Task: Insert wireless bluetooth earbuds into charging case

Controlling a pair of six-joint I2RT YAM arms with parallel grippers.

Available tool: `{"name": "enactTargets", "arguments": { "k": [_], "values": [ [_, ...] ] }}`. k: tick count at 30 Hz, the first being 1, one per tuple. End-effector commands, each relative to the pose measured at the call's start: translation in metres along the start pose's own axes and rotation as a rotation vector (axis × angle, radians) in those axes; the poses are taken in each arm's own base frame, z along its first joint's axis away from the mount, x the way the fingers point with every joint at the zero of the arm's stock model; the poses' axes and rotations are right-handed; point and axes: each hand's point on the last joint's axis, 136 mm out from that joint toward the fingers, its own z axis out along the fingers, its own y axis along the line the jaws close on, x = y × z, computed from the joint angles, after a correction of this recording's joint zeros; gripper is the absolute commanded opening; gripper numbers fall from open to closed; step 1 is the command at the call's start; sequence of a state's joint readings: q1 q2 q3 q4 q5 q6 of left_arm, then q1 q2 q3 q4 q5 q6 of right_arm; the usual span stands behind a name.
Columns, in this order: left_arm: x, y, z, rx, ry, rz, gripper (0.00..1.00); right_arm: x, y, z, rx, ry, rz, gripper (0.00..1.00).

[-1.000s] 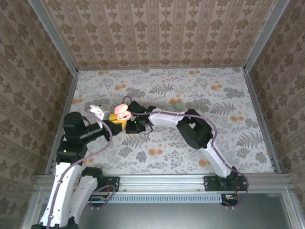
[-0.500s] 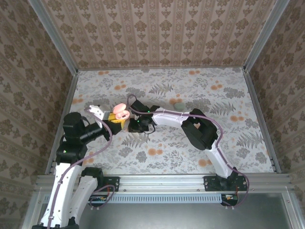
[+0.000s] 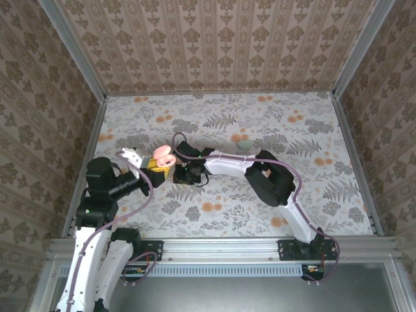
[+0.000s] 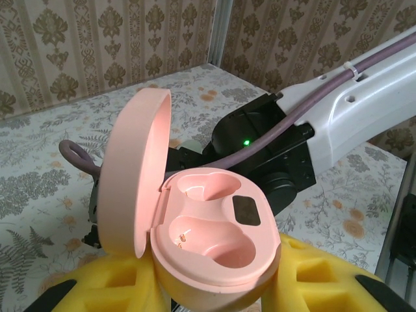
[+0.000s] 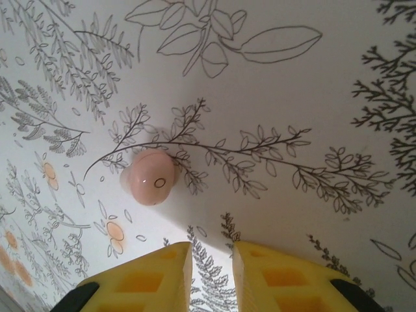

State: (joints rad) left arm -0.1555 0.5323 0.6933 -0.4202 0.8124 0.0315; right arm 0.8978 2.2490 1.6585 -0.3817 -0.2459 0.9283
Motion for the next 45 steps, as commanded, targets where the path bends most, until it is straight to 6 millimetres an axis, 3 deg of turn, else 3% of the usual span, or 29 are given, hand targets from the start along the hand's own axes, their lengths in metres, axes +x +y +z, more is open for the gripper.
{"name": "enactTargets", "arguments": {
  "k": [1, 10, 20, 27, 40, 45],
  "values": [
    [0.000, 0.001, -0.001, -0.008, -0.007, 0.030, 0.17, 0.000, -0.005, 0.014, 0.022, -0.009, 0.027, 0.24],
    [0.003, 0.006, 0.001, -0.026, 0.000, 0.006, 0.17, -0.008, 0.003, -0.014, 0.028, -0.075, -0.010, 0.25],
    [0.009, 0.026, 0.010, -0.081, 0.039, -0.064, 0.16, -0.001, -0.009, -0.018, 0.071, -0.078, 0.045, 0.32],
    [0.007, 0.030, 0.013, -0.089, 0.018, -0.071, 0.16, 0.000, -0.015, -0.008, 0.083, -0.085, 0.065, 0.33],
    [0.010, 0.030, 0.011, -0.097, 0.027, -0.064, 0.16, -0.018, 0.020, -0.014, -0.007, -0.139, 0.028, 0.33],
    [0.012, 0.029, 0.011, -0.098, 0.033, -0.064, 0.16, -0.017, 0.022, -0.008, -0.012, -0.122, 0.028, 0.33]
  ]
}}
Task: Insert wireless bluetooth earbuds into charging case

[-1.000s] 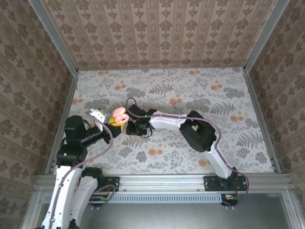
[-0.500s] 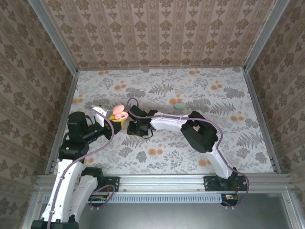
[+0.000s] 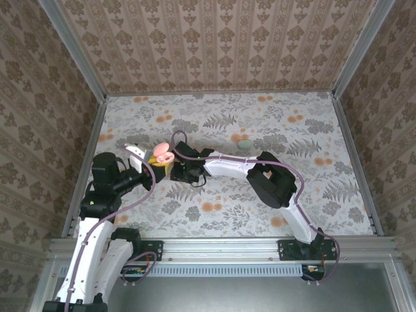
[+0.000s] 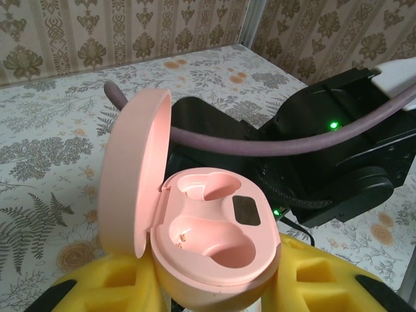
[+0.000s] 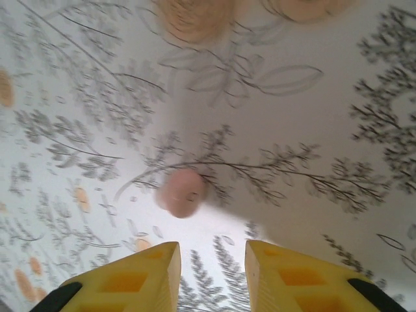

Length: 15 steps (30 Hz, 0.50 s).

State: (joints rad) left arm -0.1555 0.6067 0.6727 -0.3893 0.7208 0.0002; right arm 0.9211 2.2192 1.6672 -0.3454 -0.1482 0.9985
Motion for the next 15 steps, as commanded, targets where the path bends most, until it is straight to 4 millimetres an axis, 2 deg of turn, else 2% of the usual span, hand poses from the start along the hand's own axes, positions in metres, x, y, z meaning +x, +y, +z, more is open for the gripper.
{"name": "enactTargets", "arguments": {
  "k": [1, 15],
  "values": [
    [-0.002, 0.000, -0.002, -0.008, -0.019, 0.013, 0.16, -0.003, 0.006, 0.006, -0.008, -0.012, -0.005, 0.33],
    [-0.001, -0.003, -0.005, -0.008, -0.022, 0.021, 0.16, -0.002, 0.004, 0.022, 0.020, 0.007, -0.009, 0.38]
  ]
}}
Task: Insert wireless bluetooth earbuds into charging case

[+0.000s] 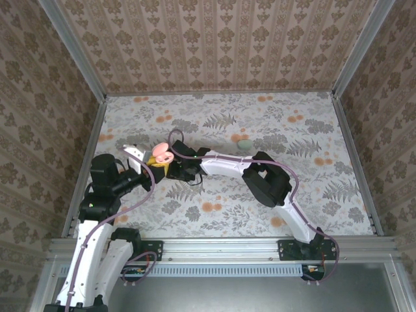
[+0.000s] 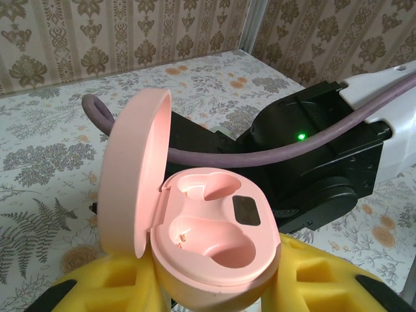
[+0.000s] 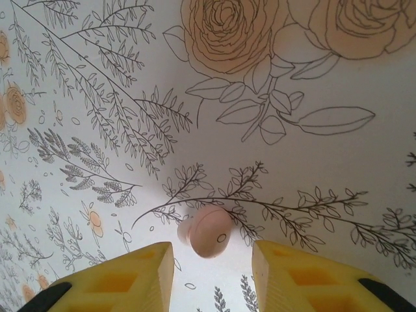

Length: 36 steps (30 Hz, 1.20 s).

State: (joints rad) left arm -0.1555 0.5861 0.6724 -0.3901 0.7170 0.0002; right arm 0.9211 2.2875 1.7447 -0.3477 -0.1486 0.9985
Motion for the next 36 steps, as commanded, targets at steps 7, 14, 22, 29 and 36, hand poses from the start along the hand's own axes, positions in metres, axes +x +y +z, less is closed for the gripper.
{"name": "enactTargets", "arguments": {
  "k": [7, 14, 22, 29, 36],
  "values": [
    [0.001, -0.001, -0.002, 0.000, -0.009, 0.009, 0.16, 0.004, -0.004, 0.013, 0.038, 0.015, -0.011, 0.38],
    [0.002, -0.002, -0.002, 0.002, -0.006, 0.006, 0.16, 0.006, -0.006, 0.024, 0.048, 0.029, -0.008, 0.37],
    [0.003, -0.002, -0.002, 0.002, -0.006, 0.007, 0.16, 0.008, -0.003, 0.030, 0.045, 0.042, -0.015, 0.30],
    [0.003, -0.002, -0.002, 0.001, -0.005, 0.008, 0.16, 0.004, 0.005, 0.026, 0.019, 0.041, -0.025, 0.22],
    [0.001, -0.002, -0.003, 0.001, -0.013, 0.010, 0.16, -0.016, 0.014, -0.010, -0.006, -0.042, -0.062, 0.16]
  ]
}}
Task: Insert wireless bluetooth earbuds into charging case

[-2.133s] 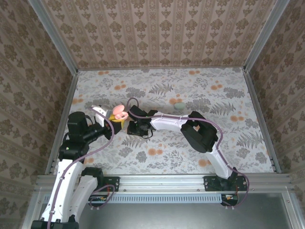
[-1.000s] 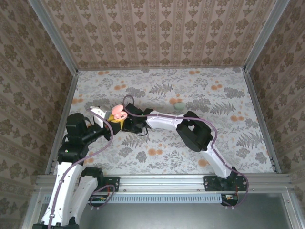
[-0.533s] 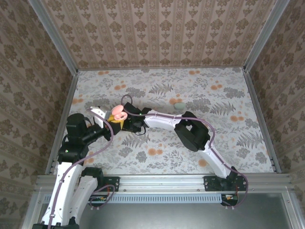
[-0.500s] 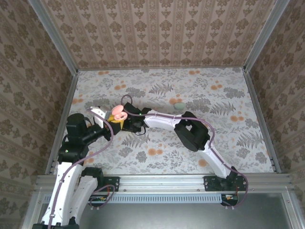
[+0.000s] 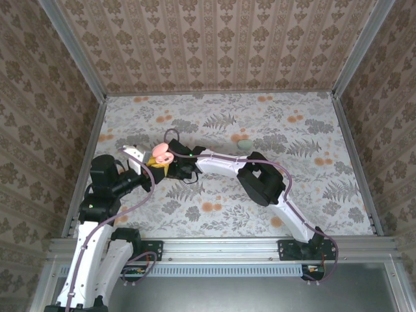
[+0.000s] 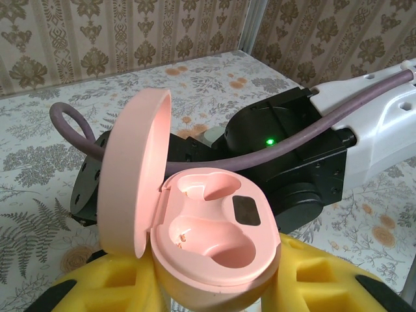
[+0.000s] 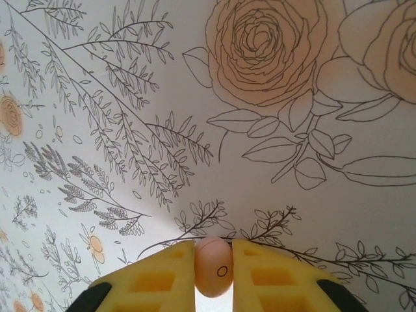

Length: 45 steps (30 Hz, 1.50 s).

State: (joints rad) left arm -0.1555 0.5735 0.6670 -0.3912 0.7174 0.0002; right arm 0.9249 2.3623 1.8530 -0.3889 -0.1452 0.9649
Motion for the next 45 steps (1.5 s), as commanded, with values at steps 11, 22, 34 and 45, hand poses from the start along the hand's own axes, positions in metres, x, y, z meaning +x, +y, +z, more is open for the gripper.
{"name": "enactTargets", "arguments": {
  "k": [11, 22, 34, 45],
  "values": [
    [-0.008, -0.012, 0.006, 0.107, -0.067, 0.033, 0.17, -0.043, -0.028, -0.124, -0.015, -0.201, 0.001, 0.15],
    [-0.012, -0.019, 0.048, 0.178, -0.080, 0.073, 0.17, -0.023, -0.073, -0.258, -0.009, -0.289, -0.024, 0.15],
    [-0.013, -0.043, 0.099, 0.257, -0.093, 0.217, 0.19, 0.001, -0.043, -0.357, -0.174, -0.354, -0.084, 0.15],
    [-0.014, -0.053, 0.105, 0.289, -0.099, 0.265, 0.19, 0.009, 0.006, -0.330, -0.253, -0.272, -0.162, 0.15]
  ]
}}
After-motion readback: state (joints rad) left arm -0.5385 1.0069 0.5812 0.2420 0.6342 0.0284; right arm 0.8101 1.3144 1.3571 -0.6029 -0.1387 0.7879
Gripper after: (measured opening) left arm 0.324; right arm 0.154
